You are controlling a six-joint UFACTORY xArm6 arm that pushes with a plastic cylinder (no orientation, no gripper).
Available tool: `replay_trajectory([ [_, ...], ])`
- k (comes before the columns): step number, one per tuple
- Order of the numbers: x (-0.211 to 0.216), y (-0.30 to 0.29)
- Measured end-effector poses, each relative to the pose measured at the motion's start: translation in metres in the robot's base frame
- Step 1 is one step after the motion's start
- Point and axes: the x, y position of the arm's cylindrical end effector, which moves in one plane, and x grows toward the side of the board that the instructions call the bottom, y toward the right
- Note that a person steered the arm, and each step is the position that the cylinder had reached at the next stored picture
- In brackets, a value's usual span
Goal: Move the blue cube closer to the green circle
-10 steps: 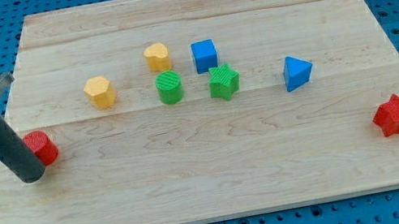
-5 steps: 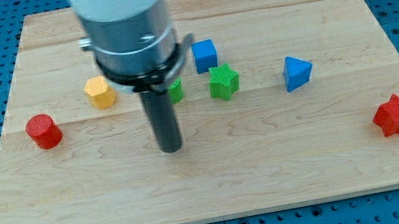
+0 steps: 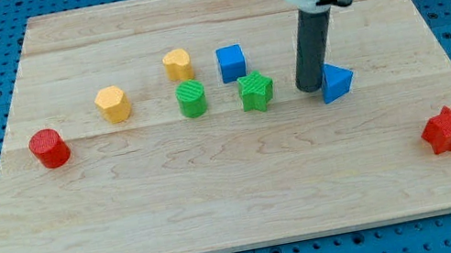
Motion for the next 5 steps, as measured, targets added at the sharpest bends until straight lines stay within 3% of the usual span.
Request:
replay_trajectory([
  [2,-0.07,-0.034],
  [3,-0.071,-0.111],
  [5,-0.07,-0.153],
])
